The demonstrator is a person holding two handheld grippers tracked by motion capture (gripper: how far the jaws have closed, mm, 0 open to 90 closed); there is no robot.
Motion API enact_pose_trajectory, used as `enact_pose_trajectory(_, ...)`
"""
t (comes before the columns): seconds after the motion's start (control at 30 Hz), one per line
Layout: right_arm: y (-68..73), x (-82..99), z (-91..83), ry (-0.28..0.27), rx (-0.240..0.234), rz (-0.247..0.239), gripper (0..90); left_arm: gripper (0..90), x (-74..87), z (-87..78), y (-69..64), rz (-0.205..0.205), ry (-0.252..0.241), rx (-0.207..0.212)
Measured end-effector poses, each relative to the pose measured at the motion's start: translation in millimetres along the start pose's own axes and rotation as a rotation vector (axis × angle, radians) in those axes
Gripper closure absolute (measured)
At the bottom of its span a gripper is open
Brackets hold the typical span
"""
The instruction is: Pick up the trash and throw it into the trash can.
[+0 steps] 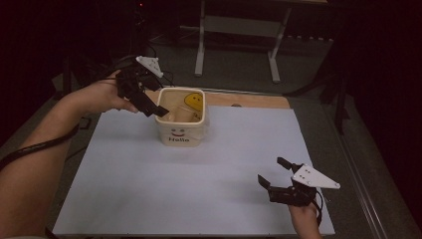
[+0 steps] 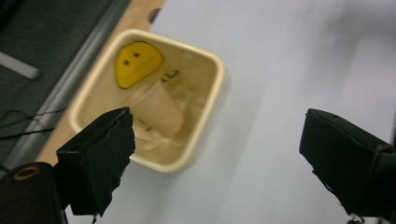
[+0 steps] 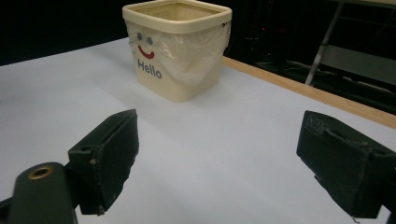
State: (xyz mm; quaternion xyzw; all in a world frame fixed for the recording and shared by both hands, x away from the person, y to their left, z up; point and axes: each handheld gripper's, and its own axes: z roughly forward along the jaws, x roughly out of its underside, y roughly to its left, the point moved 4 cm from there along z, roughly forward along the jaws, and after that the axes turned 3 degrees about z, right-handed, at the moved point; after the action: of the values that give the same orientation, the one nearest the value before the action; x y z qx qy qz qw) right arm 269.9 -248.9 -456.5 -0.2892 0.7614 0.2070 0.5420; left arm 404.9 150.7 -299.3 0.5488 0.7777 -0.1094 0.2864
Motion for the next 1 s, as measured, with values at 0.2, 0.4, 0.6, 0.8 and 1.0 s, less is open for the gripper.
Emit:
enact_pose_trajectory(0.2, 0.1, 0.1, 0.5, 0.001, 0.000, 0.000, 12.8, 0.5, 17.0, -2.6, -9.8, -0.028, -0.078, 0.045)
enact_pose_trajectory(0.4, -0.3, 0.0, 0.6, 0.001, 0.001, 0.002, 12.8, 0.5, 31.2, 2.7, -20.3, -0.032, -0.078, 0.059)
enact_pose_trajectory(0.6, -0.6, -0.3, 0.3, -0.001, 0.004, -0.001, 12.8, 0.5, 45.2, 5.7, -33.5, -0.032, -0.092, 0.070)
enact_pose_trajectory(0.8, -0.7, -0.4, 0.5, -0.001, 0.004, -0.002, 12.8, 0.5, 60.2, 8.9, -49.8, -0.027, -0.122, 0.099)
enact_pose_trajectory(1.0, -0.6, -0.3, 0.9, 0.001, 0.004, 0.001, 12.8, 0.5, 69.8, 14.4, -61.1, -0.024, -0.119, 0.111)
